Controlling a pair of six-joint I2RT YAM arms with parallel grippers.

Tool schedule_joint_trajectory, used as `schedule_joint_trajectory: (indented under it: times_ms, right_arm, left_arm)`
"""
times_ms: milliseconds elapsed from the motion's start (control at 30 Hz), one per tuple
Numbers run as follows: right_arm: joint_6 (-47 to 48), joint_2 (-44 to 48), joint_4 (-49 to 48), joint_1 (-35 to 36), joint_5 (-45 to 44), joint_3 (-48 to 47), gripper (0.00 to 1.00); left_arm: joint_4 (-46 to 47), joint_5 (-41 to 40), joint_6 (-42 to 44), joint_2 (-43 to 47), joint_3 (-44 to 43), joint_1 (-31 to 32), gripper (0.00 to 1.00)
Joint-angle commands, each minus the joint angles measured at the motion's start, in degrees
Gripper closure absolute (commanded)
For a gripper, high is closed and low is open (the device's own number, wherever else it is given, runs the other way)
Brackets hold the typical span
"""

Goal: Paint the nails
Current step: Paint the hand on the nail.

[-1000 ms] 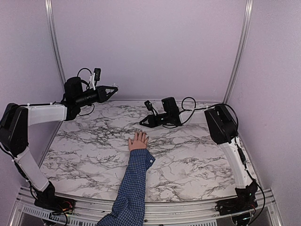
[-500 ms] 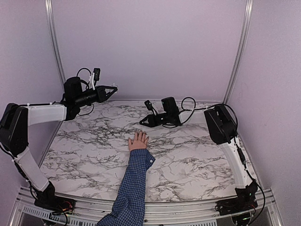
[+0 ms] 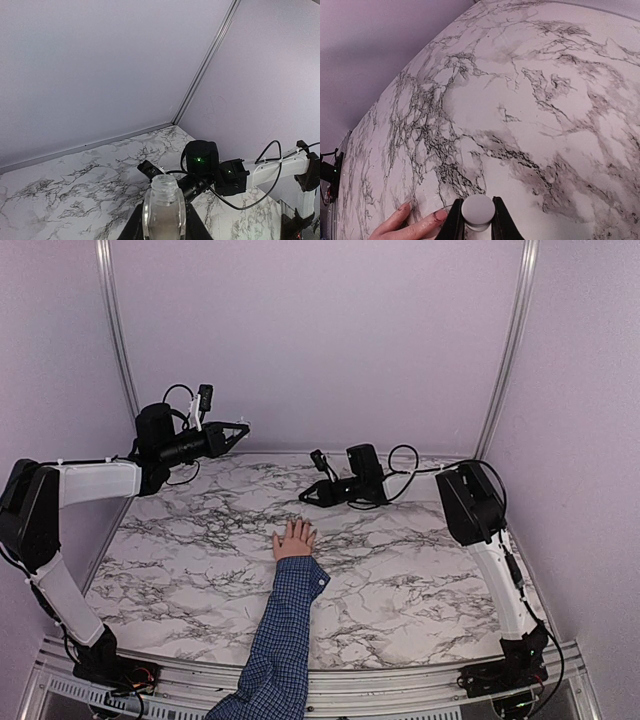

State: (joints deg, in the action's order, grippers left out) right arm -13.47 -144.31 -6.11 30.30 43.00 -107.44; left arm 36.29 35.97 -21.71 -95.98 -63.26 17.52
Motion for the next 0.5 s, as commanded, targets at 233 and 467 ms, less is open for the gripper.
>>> schedule_joint_trajectory:
  times_ms: [233, 467]
  right_arm:
    - [-2.96, 4.35, -6.62, -0.26, 5.47, 2.02, 1.0]
    - [-1.31, 4.56, -4.76, 0.59, 5.39, 3.31, 1.0]
  left_arm:
    - [2.99, 0.37, 0.58, 0.83, -0.32, -0.34, 1.0]
    - [2.99, 0.34, 0.53, 1.0, -0.02, -0.29, 1.0]
